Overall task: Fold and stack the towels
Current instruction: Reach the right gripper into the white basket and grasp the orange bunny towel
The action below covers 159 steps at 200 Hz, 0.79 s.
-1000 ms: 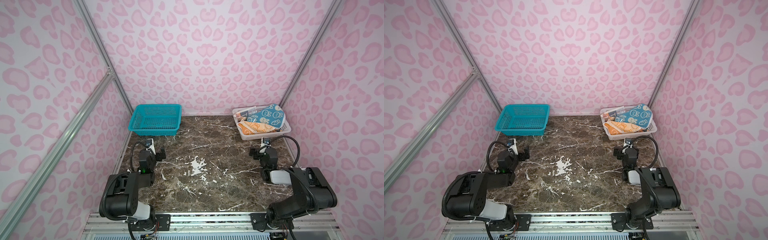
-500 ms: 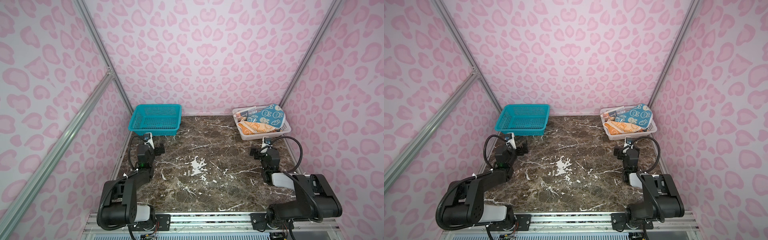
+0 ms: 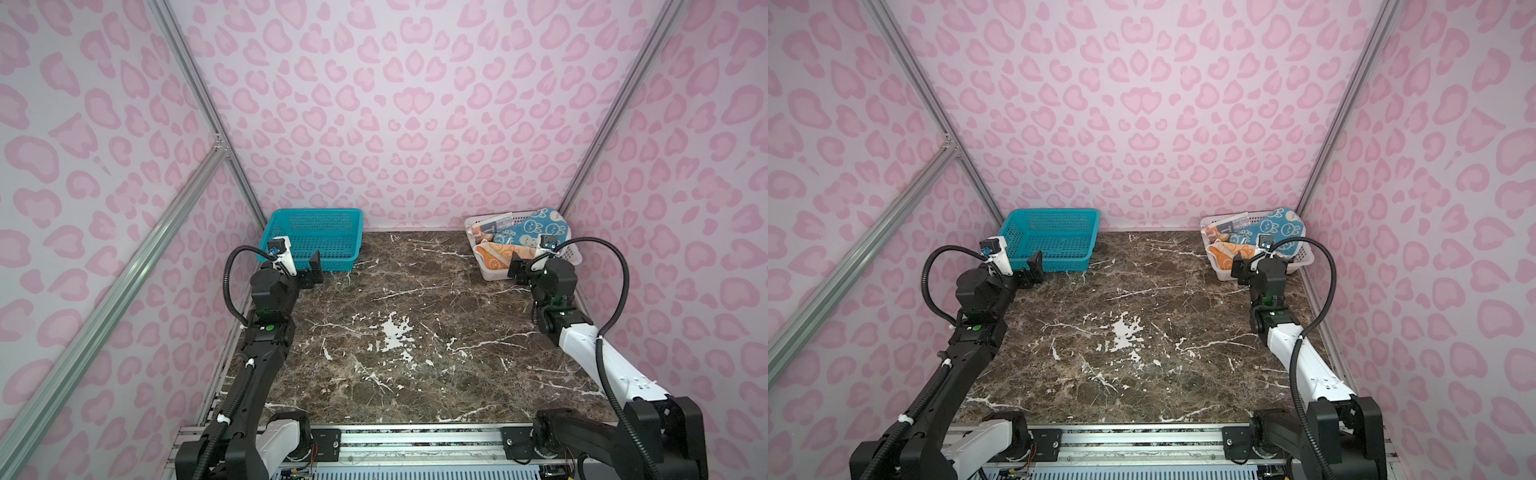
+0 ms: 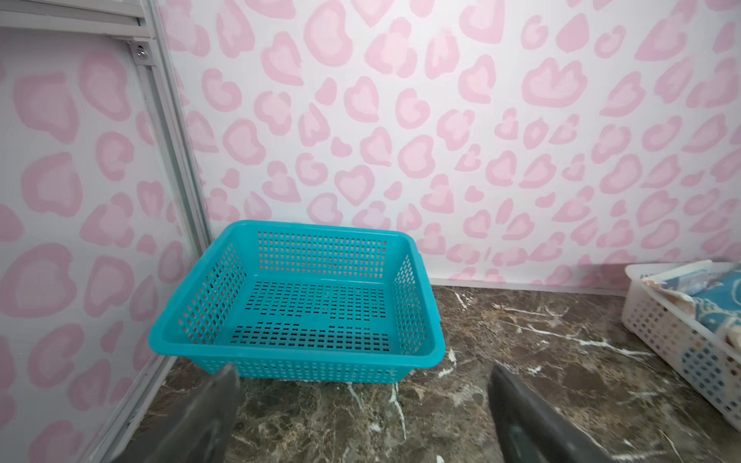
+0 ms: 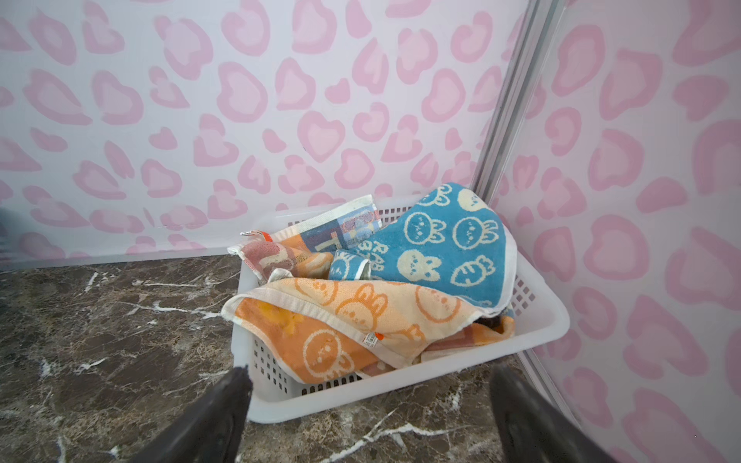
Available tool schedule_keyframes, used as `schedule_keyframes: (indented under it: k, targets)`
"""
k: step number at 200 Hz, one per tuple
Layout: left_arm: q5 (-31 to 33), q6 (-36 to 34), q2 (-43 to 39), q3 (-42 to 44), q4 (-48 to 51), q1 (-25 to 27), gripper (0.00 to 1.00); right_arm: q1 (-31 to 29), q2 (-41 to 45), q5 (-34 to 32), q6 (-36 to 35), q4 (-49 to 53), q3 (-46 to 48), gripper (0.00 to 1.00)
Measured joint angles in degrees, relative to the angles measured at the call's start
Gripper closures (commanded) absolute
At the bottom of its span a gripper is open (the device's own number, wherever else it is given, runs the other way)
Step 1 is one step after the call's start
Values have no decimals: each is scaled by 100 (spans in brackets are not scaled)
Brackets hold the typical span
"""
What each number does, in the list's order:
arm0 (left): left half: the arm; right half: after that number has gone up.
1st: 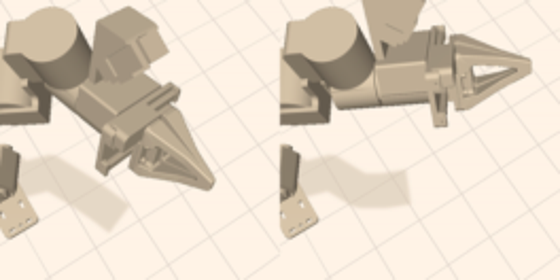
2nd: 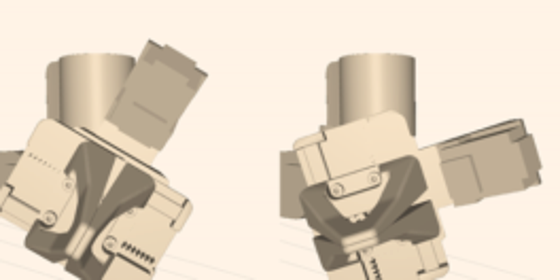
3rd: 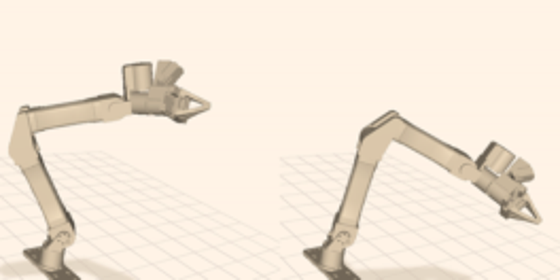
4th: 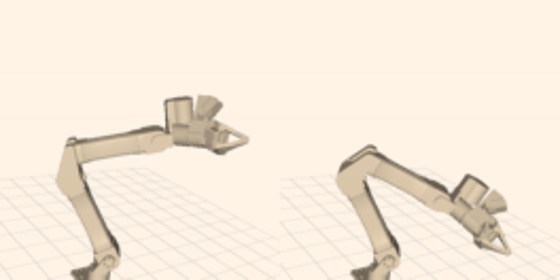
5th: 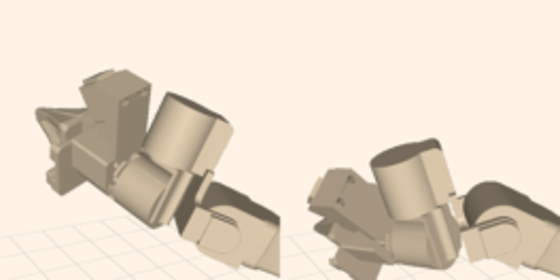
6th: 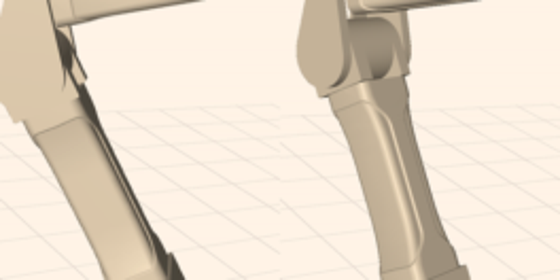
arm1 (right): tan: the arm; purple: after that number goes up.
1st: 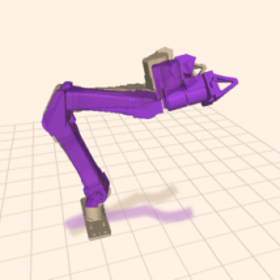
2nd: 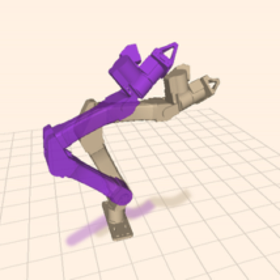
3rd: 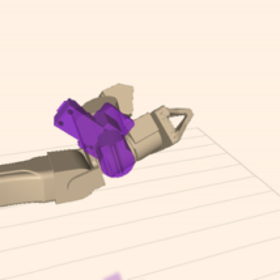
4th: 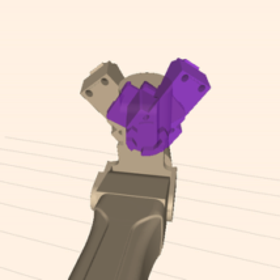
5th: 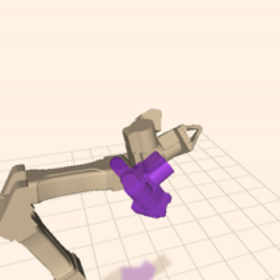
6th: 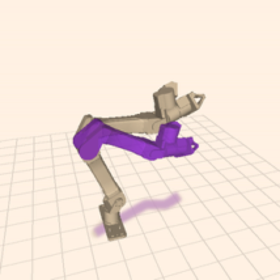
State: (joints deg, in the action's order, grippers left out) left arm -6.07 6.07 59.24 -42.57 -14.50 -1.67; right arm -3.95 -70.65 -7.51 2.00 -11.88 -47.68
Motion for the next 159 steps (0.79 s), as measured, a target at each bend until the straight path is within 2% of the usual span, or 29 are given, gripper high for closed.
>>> schedule_keyframes:
  k: [47,67,104,159]
  targets:
    - [-240,286,-492,-131,1185,415,2,63,-1036,2,96,1635,-1591,6]
    - [-269,330,-664,-44,1373,704,3,199,-1563,-13,203,2181,-2179,9]
    - [-260,437,-782,103,1620,1123,3,472,-2538,-94,385,2997,-3143,10]
    - [-251,586,-551,229,1633,1652,3,896,-3814,-190,619,3895,-4478,10]
